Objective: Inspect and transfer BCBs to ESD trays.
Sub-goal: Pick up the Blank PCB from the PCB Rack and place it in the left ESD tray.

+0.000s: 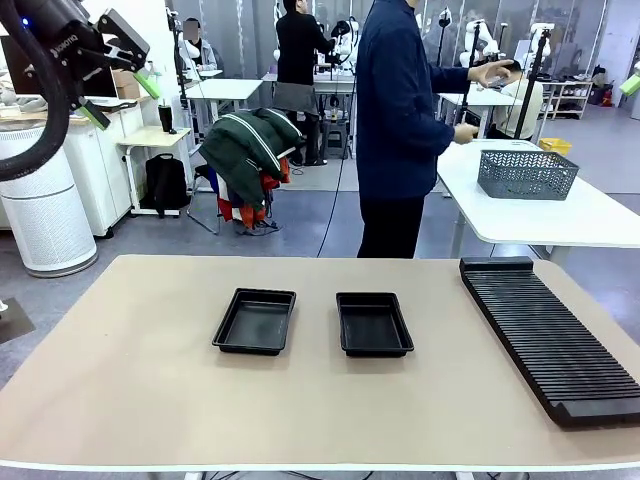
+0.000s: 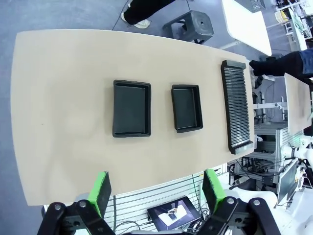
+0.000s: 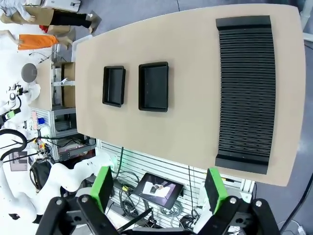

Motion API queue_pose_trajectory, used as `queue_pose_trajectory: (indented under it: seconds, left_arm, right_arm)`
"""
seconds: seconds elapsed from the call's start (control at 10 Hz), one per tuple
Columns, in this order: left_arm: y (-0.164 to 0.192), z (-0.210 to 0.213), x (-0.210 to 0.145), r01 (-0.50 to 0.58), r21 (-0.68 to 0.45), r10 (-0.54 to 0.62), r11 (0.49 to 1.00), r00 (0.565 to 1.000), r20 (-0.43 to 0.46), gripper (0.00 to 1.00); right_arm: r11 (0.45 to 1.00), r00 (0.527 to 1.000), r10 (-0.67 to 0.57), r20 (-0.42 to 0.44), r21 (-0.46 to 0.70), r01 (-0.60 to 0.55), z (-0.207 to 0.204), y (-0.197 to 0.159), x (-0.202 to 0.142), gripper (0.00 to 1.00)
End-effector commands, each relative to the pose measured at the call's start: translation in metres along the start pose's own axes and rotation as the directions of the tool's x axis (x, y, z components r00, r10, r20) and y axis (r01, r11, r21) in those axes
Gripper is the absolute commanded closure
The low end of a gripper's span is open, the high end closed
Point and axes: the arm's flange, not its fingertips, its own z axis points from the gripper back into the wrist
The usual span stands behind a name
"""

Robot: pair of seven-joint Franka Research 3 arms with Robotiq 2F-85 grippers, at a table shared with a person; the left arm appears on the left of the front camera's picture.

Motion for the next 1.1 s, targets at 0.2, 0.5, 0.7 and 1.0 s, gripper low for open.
queue_pose_trajectory:
  seconds: [0.2,0.5,0.7,1.0]
  left_arm:
    - [-0.006,0.017,0.002,-0.006,0.068,0.006,0.998,1.0,0.004,0.0]
    - [-0.005,0.021,0.001,-0.005,0.092,0.004,0.996,1.0,0.009,0.0]
    - [-0.006,0.02,0.001,-0.006,0.1,0.005,0.995,1.0,0.01,0.0]
    - [-0.007,0.021,-0.001,-0.014,0.114,0.015,0.993,1.0,-0.006,0.0]
  right_arm:
    - [0.999,1.0,-0.013,-0.004,-0.029,0.013,0.011,-0.001,0.0,0.0]
    - [1.0,1.0,-0.006,-0.002,-0.029,0.006,0.017,0.001,-0.002,0.0]
    - [0.999,1.0,-0.009,0.003,-0.031,0.009,0.019,0.0,-0.001,0.0]
    - [0.999,1.0,-0.021,0.01,-0.037,0.022,0.019,-0.003,0.002,0.0]
